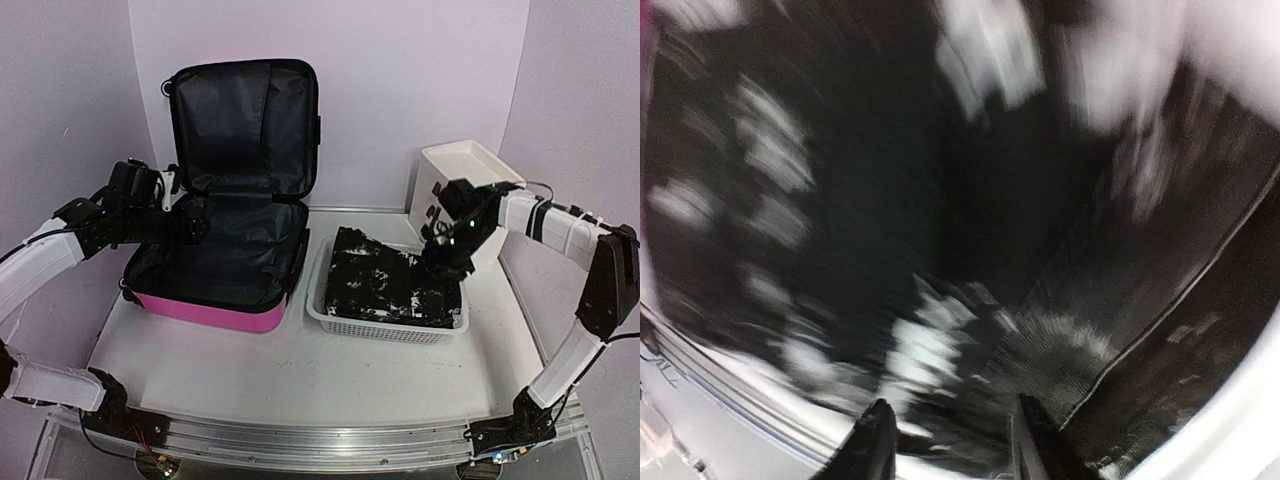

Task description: Open, take out, and arrange the luggage

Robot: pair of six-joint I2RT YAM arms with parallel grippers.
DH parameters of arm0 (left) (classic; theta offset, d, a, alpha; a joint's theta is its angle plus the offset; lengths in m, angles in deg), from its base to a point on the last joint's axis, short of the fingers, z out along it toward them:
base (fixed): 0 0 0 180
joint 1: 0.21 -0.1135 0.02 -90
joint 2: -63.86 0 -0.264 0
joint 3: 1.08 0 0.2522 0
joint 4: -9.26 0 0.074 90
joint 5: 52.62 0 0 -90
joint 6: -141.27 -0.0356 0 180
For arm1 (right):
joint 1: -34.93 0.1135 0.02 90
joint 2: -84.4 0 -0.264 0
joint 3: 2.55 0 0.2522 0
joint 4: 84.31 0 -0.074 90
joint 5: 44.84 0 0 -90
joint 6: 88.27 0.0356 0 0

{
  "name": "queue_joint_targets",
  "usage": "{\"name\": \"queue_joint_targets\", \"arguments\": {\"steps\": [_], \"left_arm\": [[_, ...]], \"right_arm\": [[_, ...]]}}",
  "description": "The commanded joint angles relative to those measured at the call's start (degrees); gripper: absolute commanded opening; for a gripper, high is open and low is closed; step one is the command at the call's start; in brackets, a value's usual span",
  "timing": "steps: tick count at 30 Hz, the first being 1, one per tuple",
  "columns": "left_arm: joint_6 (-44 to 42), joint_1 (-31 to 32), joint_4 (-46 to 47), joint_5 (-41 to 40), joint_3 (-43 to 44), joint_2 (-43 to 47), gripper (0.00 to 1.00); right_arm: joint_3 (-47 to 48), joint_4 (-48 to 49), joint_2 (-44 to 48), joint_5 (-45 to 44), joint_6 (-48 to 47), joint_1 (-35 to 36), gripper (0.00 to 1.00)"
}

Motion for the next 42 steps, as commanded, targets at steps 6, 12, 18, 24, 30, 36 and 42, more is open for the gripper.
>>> {"name": "queue_joint_targets", "arguments": {"steps": [6, 12, 18, 24, 30, 36, 42], "left_arm": [[-4.31, -2.48, -3.21, -8.01, 2.5, 4.35, 0.91], [-10.15, -3.51, -10.68, -3.6, 8.7, 0.19, 0.91], [-15.56, -3.51, -14.81, 2.2, 12.77, -3.5, 0.9], [-20.68, -4.2, -14.93, 5.28, 11.18, -4.05, 0.9], [-20.72, -5.01, -14.94, 5.61, 9.93, -3.05, 0.9], [-16.81, -5.17, -14.96, 1.82, 12.63, -4.83, 0.93], [-10.53, -6.07, -14.44, 2.08, 21.14, -9.98, 0.97]], "right_arm": [[37.69, 2.19, -24.93, -0.23, 4.54, 5.34, 0.54], [45.61, 7.41, -34.05, -3.35, 11.79, 6.78, 0.43], [44.79, 9.59, -35.32, -5.4, 12.42, 7.31, 0.25], [40.45, 9.64, -35.74, -8.42, 16.22, 7.76, 0.24], [29.41, 15.31, -35.68, -10.3, 17.1, 8.57, 0.25], [34.47, 11.77, -30.83, -9.99, 18.11, 8.57, 0.35], [31.59, 2.47, -13.33, -13.55, 13.6, 5.66, 0.67]]}}
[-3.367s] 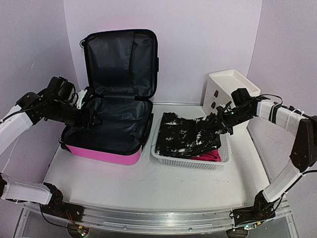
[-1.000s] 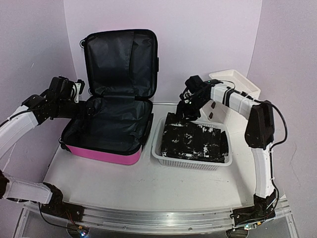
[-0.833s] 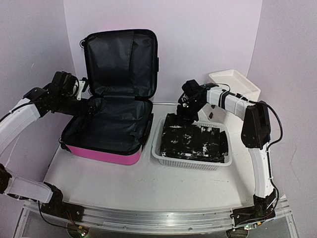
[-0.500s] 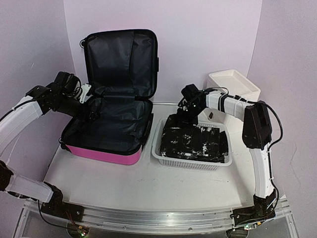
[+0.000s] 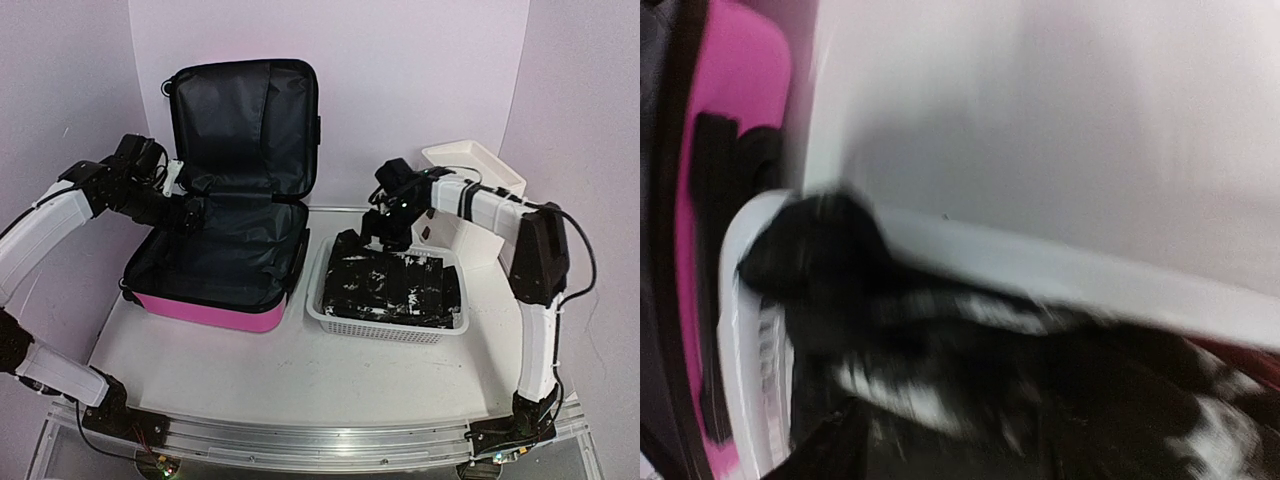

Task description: Open, take out, and arrange the luggage

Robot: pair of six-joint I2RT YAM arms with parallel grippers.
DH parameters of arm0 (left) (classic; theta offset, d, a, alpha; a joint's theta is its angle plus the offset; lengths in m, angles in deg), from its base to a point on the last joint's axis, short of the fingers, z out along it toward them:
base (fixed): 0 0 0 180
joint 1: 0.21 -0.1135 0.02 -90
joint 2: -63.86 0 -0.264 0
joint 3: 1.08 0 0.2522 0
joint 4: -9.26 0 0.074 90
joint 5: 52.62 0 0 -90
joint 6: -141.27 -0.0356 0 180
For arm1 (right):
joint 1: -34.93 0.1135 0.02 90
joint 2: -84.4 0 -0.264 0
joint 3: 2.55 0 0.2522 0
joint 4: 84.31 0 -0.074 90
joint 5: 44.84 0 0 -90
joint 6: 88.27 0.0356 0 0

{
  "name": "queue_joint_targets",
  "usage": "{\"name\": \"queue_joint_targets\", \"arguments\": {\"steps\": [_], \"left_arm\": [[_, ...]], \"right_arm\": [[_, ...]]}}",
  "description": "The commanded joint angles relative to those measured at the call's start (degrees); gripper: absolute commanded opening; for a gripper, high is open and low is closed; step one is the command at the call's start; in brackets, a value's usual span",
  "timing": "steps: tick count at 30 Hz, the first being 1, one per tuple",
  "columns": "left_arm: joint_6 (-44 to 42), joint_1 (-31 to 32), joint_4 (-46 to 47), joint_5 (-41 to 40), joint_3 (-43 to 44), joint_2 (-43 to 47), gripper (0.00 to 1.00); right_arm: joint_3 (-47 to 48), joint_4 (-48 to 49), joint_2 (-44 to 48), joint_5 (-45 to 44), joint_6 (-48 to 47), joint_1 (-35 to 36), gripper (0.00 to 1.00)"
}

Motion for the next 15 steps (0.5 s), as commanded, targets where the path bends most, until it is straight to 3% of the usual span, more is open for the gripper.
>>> {"name": "queue_joint_targets", "arguments": {"steps": [1, 3, 6, 11, 15], "left_arm": [[5.56, -0.96, 2.05, -0.67, 9.84, -3.52, 0.97], [7.51, -1.08, 1.94, -1.58, 14.91, -4.65, 0.97], [8.84, -1.34, 2.17, -4.54, 21.8, -4.8, 0.98], [8.46, -1.47, 3.54, -9.65, 29.11, -3.67, 0.99], [8.21, -1.49, 5.66, -13.52, 29.37, -1.3, 0.99]], "right_arm": [[-1.37, -10.43, 18.63, -4.18, -3.94, -4.4, 0.7], [-0.36, -16.11, 23.72, -3.67, -5.89, -8.14, 0.77], [4.69, -24.45, 29.66, -5.76, -11.09, -12.89, 0.97], [17.57, -35.95, 35.19, -21.52, -20.9, -14.24, 0.98], [20.24, -36.45, 39.03, -30.2, -25.07, -14.24, 0.98]]}}
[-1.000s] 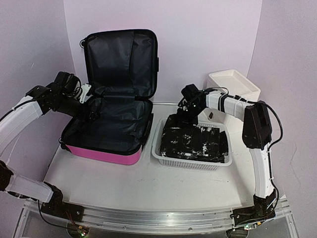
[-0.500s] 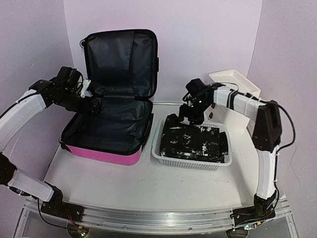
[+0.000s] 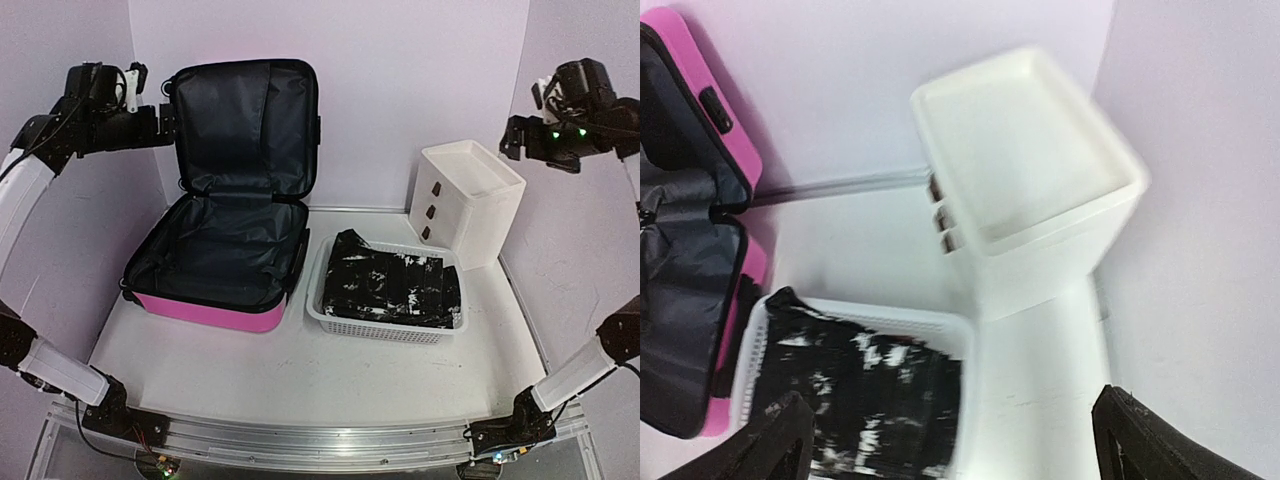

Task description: Open, take out, and arrange the luggage

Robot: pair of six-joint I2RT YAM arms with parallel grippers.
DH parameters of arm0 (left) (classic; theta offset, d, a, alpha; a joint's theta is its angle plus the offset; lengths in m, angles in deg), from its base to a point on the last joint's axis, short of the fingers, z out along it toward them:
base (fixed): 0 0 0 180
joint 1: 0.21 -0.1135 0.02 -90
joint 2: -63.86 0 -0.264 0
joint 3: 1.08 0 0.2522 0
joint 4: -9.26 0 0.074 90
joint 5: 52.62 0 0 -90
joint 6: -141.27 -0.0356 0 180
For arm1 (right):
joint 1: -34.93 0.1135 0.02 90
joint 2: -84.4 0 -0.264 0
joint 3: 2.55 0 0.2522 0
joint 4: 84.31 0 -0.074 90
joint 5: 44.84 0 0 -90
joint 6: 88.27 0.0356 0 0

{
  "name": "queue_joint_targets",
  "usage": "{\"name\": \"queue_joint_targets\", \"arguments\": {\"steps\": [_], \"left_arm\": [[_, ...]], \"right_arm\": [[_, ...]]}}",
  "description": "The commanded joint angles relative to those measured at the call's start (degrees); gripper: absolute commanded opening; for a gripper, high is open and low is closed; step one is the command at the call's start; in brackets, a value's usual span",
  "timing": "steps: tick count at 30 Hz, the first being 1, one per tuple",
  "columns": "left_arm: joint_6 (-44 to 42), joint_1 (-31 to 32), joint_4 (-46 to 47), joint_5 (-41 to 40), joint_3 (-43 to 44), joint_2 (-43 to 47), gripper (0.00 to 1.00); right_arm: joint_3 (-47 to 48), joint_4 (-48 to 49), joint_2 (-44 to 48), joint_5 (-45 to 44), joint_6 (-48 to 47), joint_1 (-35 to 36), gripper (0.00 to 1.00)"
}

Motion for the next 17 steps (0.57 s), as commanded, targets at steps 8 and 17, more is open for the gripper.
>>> {"name": "queue_joint_targets", "arguments": {"steps": [8, 17], "left_arm": [[-2.59, -0.27, 7.34, -6.96, 1.47, 6.87, 0.99], [-2.41, -0.29, 8.55, -5.9, -0.48, 8.77, 0.98]], "right_arm": [[4.53, -5.71, 4.5, -16.14, -7.62, 0.41, 0.98], [2.45, -2.94, 5.3, -15.53, -6.07, 0.48, 0.98]]}}
